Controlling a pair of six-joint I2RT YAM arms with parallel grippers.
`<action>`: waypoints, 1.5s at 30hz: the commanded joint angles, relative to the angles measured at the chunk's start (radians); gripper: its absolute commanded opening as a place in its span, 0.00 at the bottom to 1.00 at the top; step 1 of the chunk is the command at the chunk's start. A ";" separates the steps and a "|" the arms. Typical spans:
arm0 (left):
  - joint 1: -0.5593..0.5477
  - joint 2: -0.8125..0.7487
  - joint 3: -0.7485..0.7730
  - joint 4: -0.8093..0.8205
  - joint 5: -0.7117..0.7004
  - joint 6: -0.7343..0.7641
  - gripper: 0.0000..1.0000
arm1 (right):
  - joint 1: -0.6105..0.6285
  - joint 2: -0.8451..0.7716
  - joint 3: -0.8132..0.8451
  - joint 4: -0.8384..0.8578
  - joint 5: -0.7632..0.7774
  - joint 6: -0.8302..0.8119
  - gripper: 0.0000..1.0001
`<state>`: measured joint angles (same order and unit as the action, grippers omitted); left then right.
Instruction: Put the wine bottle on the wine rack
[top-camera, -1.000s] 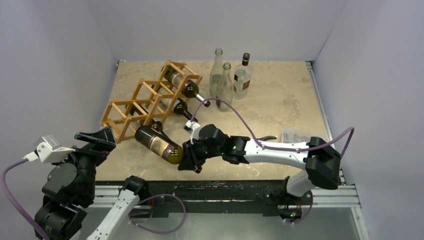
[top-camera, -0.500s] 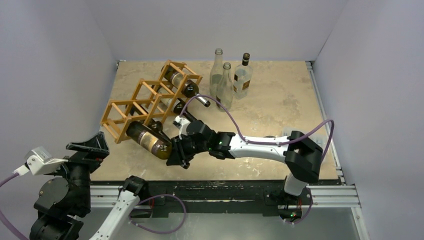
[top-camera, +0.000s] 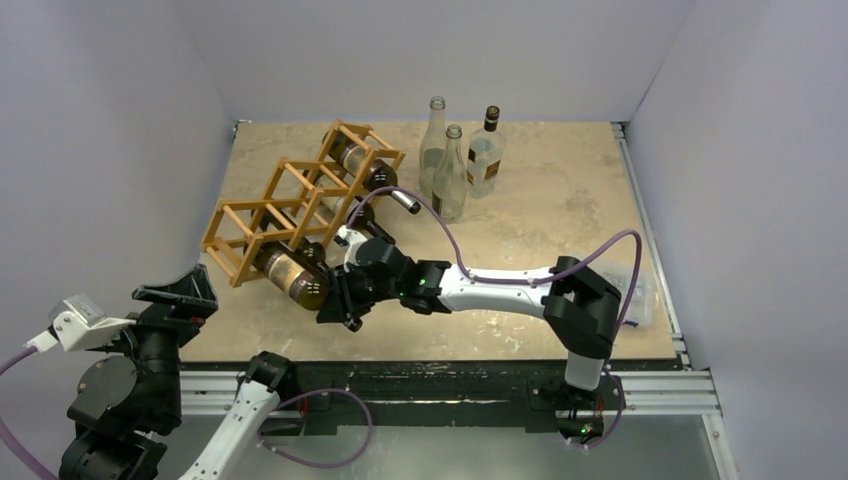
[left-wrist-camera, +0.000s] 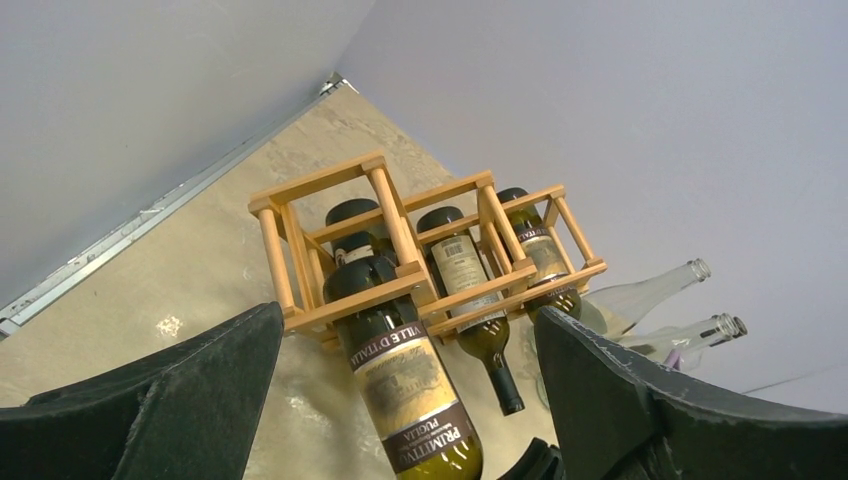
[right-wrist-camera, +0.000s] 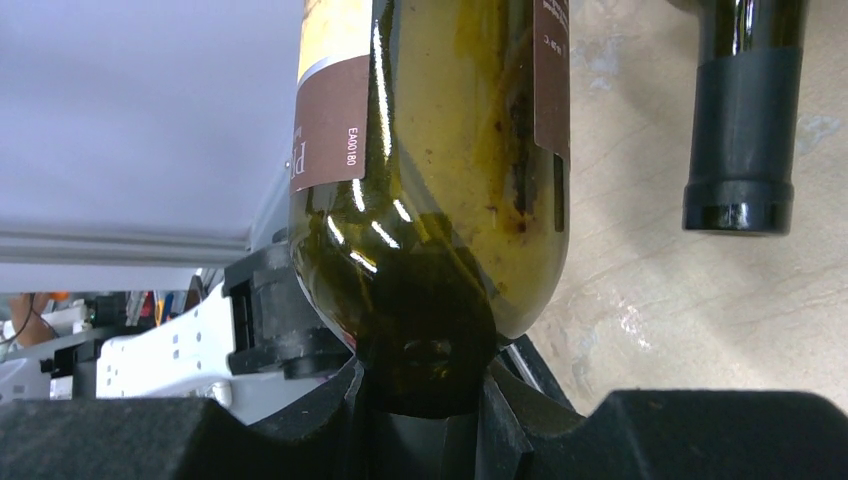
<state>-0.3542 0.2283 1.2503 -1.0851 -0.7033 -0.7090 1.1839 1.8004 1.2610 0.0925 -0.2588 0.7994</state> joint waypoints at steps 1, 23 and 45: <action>0.001 -0.018 0.006 0.022 -0.007 0.039 0.96 | 0.000 0.012 0.121 0.182 0.047 0.009 0.00; 0.001 -0.074 0.085 -0.033 -0.046 0.105 0.93 | 0.000 0.235 0.387 0.209 0.163 0.000 0.00; 0.001 -0.099 0.094 -0.068 -0.051 0.113 0.92 | 0.000 0.419 0.624 0.113 0.216 -0.002 0.15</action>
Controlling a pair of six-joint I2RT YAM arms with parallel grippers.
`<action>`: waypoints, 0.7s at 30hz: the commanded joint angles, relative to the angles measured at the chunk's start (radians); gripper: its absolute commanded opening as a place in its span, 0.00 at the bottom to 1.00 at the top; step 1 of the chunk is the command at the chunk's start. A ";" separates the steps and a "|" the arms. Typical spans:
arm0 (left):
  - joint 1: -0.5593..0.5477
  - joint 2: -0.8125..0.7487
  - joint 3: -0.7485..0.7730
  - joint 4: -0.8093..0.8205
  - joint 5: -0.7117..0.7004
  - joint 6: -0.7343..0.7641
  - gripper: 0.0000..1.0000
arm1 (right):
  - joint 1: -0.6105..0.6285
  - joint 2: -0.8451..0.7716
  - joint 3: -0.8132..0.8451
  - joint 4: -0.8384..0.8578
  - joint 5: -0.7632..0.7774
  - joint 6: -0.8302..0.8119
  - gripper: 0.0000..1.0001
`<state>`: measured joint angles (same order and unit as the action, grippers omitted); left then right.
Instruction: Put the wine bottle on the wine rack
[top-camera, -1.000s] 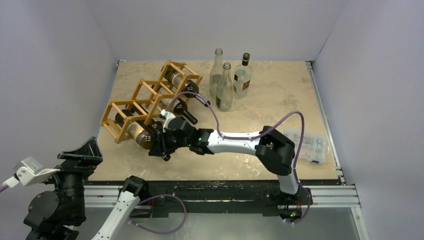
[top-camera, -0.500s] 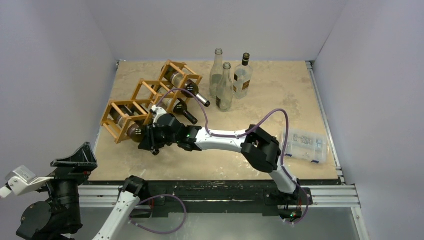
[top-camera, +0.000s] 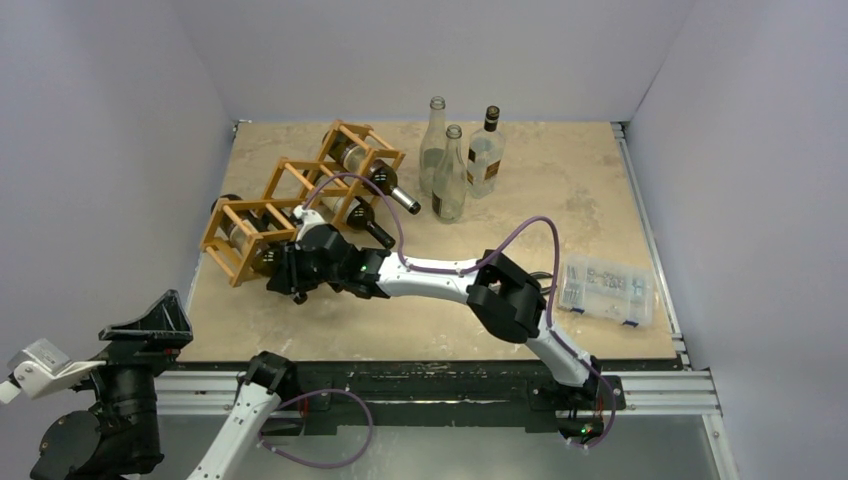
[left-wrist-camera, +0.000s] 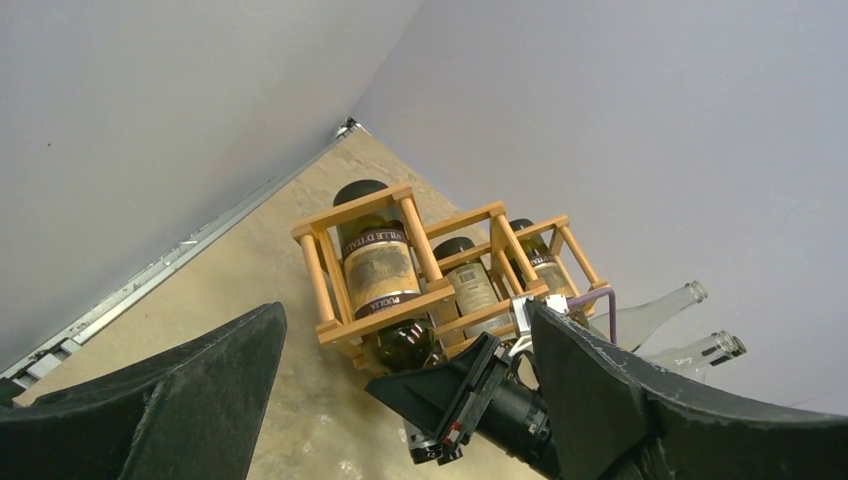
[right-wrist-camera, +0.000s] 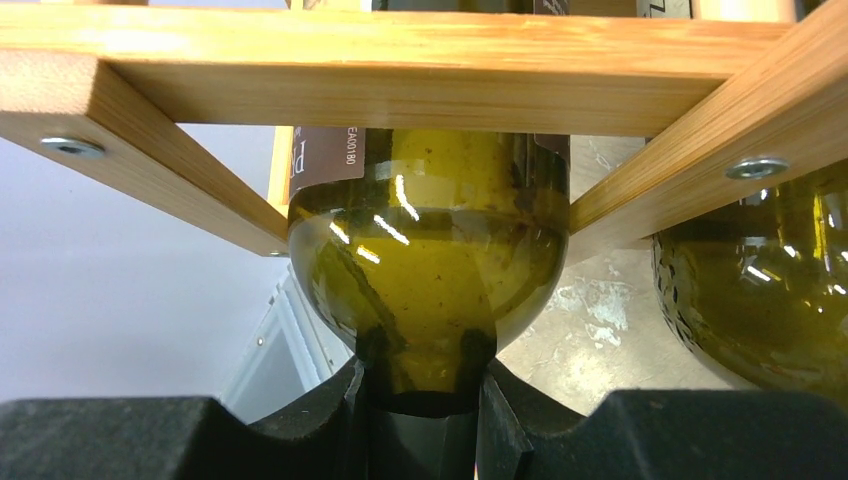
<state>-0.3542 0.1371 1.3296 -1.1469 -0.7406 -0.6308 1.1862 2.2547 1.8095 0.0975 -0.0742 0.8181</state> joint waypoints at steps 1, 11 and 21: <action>0.001 -0.008 0.014 -0.006 -0.015 0.035 0.92 | -0.002 -0.036 0.072 0.107 0.031 -0.018 0.19; 0.001 -0.007 0.001 -0.004 -0.012 0.017 0.92 | -0.002 -0.087 0.009 0.072 0.037 -0.030 0.60; 0.001 0.007 -0.013 -0.002 0.005 -0.006 0.92 | -0.002 -0.255 -0.191 0.033 0.040 -0.069 0.74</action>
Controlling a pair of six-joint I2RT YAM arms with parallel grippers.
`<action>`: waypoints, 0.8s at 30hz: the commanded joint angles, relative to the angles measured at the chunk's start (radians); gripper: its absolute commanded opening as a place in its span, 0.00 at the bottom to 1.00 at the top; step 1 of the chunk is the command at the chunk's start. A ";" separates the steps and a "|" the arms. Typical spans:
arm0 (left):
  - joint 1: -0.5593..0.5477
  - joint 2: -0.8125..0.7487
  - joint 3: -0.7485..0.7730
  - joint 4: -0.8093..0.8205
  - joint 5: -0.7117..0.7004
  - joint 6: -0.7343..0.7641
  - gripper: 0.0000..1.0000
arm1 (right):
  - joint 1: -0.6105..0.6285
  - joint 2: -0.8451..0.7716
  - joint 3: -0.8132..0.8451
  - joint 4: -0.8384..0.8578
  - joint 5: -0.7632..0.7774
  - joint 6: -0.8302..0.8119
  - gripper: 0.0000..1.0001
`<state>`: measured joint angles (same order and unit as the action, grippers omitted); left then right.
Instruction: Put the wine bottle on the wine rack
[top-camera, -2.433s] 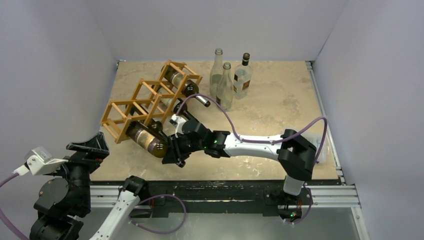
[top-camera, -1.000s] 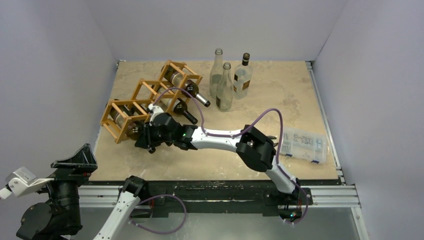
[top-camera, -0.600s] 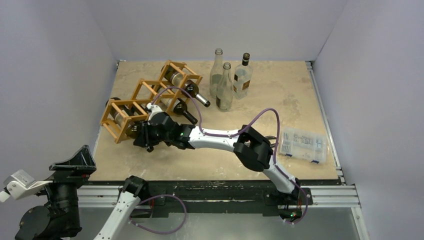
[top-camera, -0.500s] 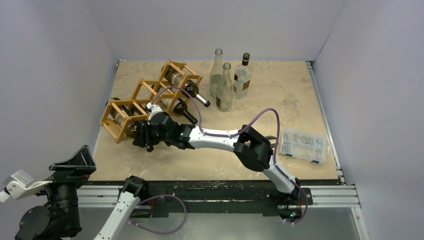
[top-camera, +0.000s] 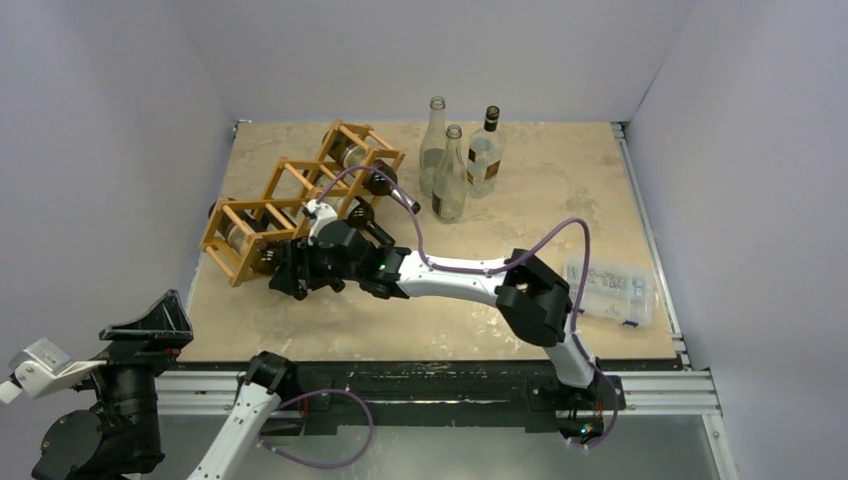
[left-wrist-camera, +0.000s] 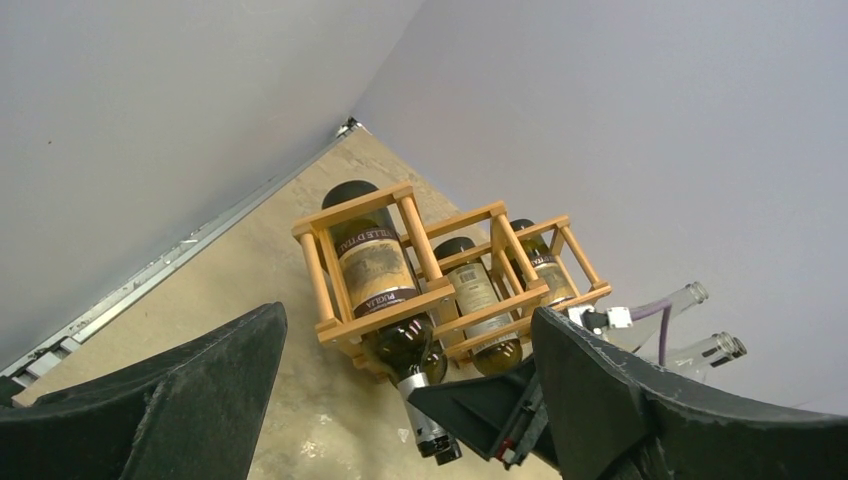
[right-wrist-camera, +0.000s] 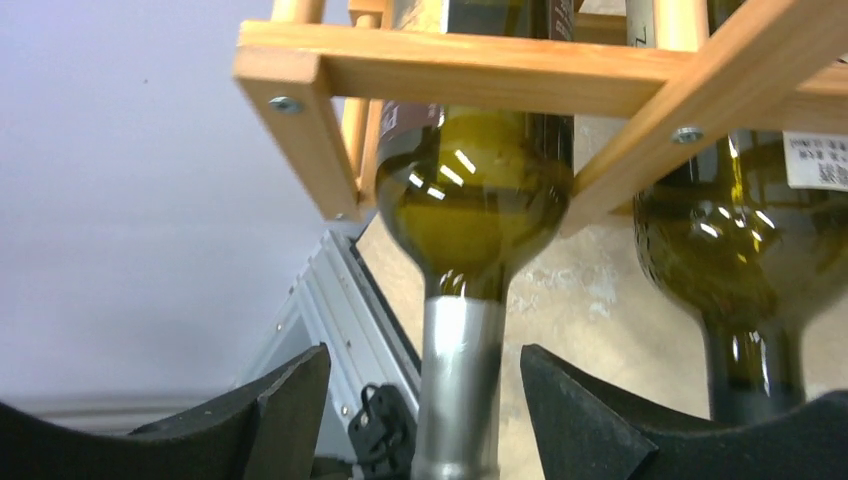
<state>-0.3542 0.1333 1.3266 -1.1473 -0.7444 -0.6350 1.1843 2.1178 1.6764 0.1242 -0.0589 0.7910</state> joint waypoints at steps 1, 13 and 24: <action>0.001 0.012 -0.012 -0.002 0.009 -0.008 0.92 | 0.001 -0.146 -0.089 0.007 0.031 -0.058 0.74; 0.001 0.042 -0.057 0.036 0.042 -0.060 0.92 | -0.004 -0.514 -0.266 -0.185 0.314 -0.381 0.79; 0.001 0.088 -0.057 0.038 0.111 -0.110 0.92 | -0.244 -0.608 -0.082 -0.460 0.553 -0.571 0.90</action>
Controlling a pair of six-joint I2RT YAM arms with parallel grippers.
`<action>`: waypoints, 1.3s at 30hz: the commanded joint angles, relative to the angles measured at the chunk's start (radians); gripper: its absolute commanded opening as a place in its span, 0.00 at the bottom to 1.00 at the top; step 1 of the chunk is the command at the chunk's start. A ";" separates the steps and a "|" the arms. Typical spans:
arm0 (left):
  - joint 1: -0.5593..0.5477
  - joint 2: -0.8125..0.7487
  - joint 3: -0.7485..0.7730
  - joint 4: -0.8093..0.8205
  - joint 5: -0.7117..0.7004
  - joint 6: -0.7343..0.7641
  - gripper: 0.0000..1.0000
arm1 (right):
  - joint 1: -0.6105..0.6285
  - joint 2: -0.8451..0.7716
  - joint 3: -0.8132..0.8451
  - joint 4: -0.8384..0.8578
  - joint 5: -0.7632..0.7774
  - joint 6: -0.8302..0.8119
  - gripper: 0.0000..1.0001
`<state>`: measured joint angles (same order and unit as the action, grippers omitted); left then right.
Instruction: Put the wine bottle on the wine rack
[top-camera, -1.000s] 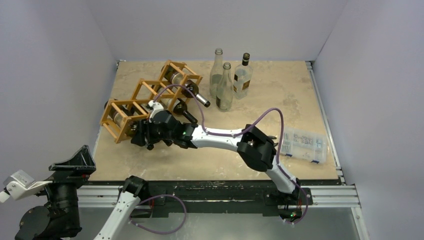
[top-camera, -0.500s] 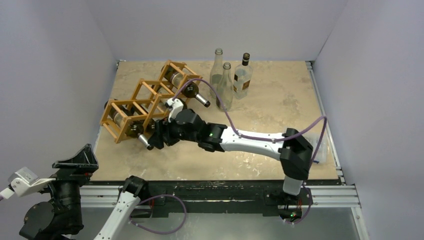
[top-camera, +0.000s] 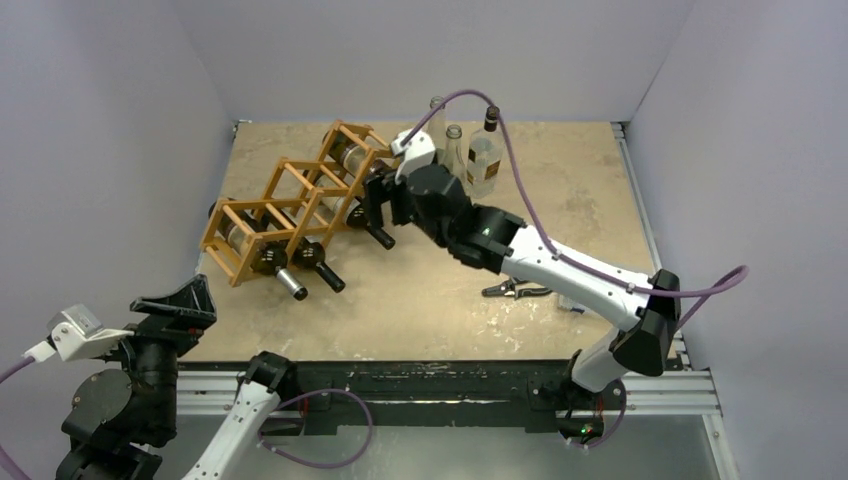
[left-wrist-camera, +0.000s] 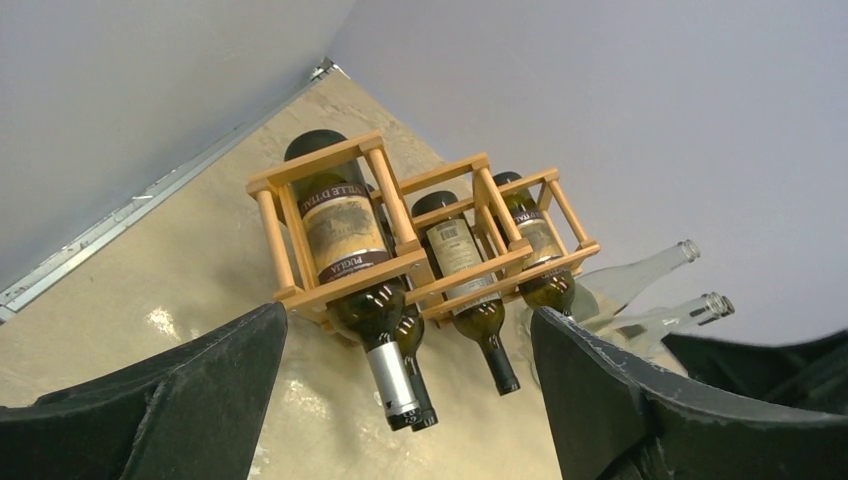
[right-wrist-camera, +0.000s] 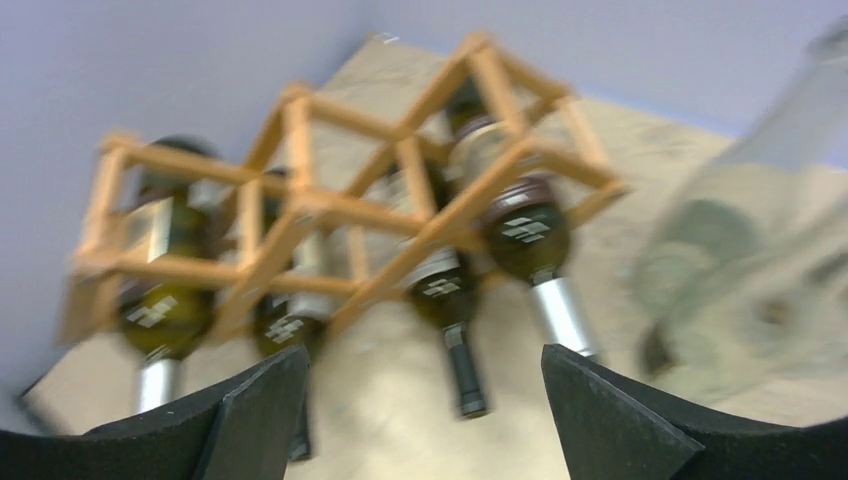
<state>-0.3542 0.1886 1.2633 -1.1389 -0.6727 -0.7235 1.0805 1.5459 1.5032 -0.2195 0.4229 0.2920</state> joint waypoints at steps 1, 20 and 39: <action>0.001 0.035 0.006 0.026 0.039 -0.025 0.92 | -0.180 -0.038 0.108 -0.132 0.063 -0.069 0.91; 0.001 0.071 0.031 0.000 0.160 -0.076 0.92 | -0.548 0.144 0.496 -0.290 0.002 -0.112 0.99; 0.001 0.065 0.052 -0.082 0.240 -0.134 0.89 | -0.719 0.485 0.730 -0.485 -0.231 -0.060 0.79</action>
<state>-0.3542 0.2401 1.2839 -1.1999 -0.4450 -0.8314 0.3580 2.0369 2.1933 -0.6765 0.2142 0.2195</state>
